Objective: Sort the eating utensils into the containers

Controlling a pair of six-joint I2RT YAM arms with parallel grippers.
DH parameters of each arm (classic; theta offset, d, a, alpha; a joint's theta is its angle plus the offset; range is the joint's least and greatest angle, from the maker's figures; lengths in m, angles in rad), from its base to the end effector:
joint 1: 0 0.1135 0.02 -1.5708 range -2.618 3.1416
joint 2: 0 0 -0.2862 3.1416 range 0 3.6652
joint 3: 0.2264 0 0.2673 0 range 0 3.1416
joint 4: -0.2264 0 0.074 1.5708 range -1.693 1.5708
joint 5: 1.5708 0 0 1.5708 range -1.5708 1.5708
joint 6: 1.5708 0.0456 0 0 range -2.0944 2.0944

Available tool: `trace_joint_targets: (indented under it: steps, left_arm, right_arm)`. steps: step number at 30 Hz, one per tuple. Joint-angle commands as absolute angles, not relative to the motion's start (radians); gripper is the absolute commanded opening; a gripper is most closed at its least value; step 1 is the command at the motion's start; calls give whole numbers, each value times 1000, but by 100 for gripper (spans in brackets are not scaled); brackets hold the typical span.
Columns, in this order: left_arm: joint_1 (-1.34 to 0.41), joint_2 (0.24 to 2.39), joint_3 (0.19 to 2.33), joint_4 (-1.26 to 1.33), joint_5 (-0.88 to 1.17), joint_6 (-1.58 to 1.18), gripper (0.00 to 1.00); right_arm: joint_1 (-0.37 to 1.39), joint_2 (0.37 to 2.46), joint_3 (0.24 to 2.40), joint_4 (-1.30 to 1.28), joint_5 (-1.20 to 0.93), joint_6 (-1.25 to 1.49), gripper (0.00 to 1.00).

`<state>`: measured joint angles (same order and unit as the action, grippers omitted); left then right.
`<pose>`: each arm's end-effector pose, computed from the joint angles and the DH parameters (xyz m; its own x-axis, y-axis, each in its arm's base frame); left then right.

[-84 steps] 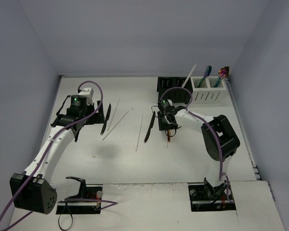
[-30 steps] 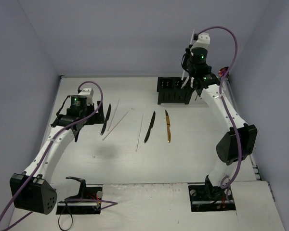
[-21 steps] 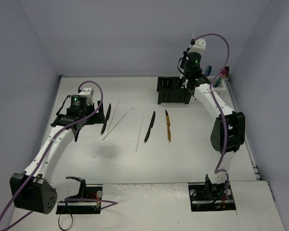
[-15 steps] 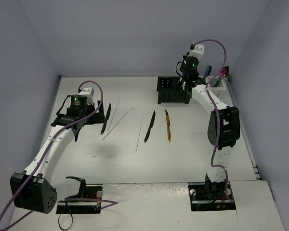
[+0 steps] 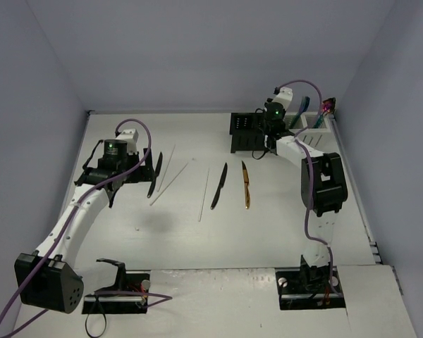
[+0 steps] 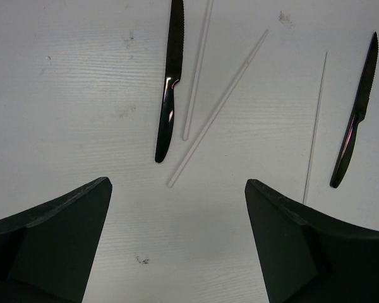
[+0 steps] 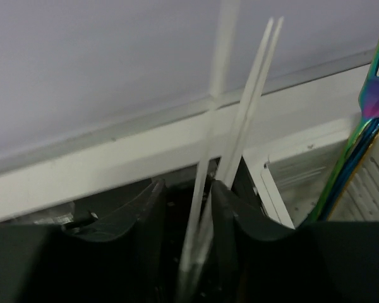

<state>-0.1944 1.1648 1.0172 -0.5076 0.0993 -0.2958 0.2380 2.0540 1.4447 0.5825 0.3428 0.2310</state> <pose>0.2622 -0.0562 0.3247 -0.6504 -0.1676 -0.7409 0.0834 0.9537 -0.2889 0.5068 0.1072 0.2639 -0.0014 0.2215 -0.9752 0.1077 0.9695 0.2201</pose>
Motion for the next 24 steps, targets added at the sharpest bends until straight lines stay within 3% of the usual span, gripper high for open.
trace_joint_targets:
  steps: [1, 8, 16, 24]
  left_arm:
    - [-187, 1152, 1035, -465, 115, -304, 85]
    - [-189, 1128, 1034, -463, 113, -302, 85]
    - [-187, 1104, 1034, -463, 110, -299, 85]
    - [-187, 1096, 1031, -465, 97, -296, 85]
  right_arm:
    - [269, 1889, 1410, 665, 337, 222, 40]
    - [345, 1690, 1422, 313, 354, 254, 53]
    - [521, 1642, 1431, -173, 294, 398, 54]
    - [672, 1732, 1394, -298, 189, 542, 52]
